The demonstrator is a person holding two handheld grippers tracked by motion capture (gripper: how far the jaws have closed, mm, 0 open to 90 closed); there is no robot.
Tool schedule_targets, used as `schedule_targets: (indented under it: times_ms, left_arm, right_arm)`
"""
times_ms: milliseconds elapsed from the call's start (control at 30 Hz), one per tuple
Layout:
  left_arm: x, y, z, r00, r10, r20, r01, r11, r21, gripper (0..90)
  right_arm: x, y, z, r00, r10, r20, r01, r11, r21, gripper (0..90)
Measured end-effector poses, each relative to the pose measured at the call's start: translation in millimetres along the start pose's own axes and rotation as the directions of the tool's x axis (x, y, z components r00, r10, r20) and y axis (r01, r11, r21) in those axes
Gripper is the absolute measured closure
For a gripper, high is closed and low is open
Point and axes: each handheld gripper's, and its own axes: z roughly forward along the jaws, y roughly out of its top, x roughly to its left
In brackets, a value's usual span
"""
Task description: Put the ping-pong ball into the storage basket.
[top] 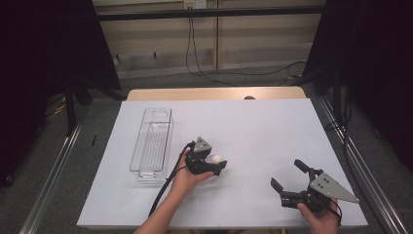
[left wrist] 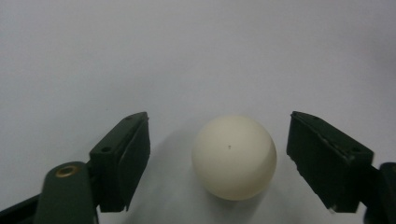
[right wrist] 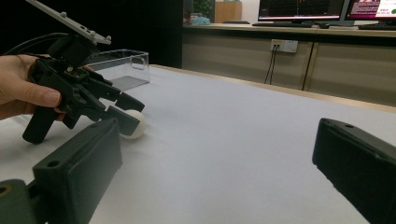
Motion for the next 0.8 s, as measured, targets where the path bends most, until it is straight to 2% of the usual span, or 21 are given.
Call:
schedule_targets:
  times_ms: [200, 333, 433, 667, 700, 800]
  left_arm:
    - [0.0, -0.2, 0.9, 1.0, -0.004, 0.007, 0.004, 1.0, -0.001, 29.9]
    - [-0.1, -0.2, 1.2, 1.0, 0.0, 0.008, 0.0, 0.9999, 0.017, 33.2]
    - [-0.5, -0.5, 2.1, 0.9999, -0.014, 0.005, 0.014, 0.9999, 0.007, 35.2]
    - [-1.0, -0.1, 1.7, 1.0, -0.006, 0.004, 0.006, 0.9996, 0.028, 39.7]
    - [-0.1, 0.1, 1.1, 0.9999, 0.01, 0.005, -0.01, 0.9992, 0.04, 39.9]
    - [-1.3, -0.2, 2.2, 0.9999, 0.006, 0.009, -0.007, 0.9994, 0.035, 40.4]
  right_arm:
    - [-0.2, 0.1, -0.1, 1.0, 0.001, 0.0, -0.001, 1.0, 0.001, 0.9]
    - [0.3, 0.0, 0.2, 1.0, 0.003, -0.001, -0.003, 1.0, 0.0, 0.9]
    - [0.1, 0.1, 0.3, 1.0, -0.001, 0.0, 0.001, 1.0, -0.001, 1.0]
    - [-0.4, 0.2, -0.1, 1.0, -0.001, -0.003, 0.001, 1.0, 0.001, 1.0]
    - [-0.2, 0.3, 0.2, 1.0, -0.003, -0.003, 0.003, 1.0, -0.002, 1.0]
    - [0.2, 0.3, 0.3, 1.0, -0.002, -0.002, 0.002, 1.0, -0.002, 1.0]
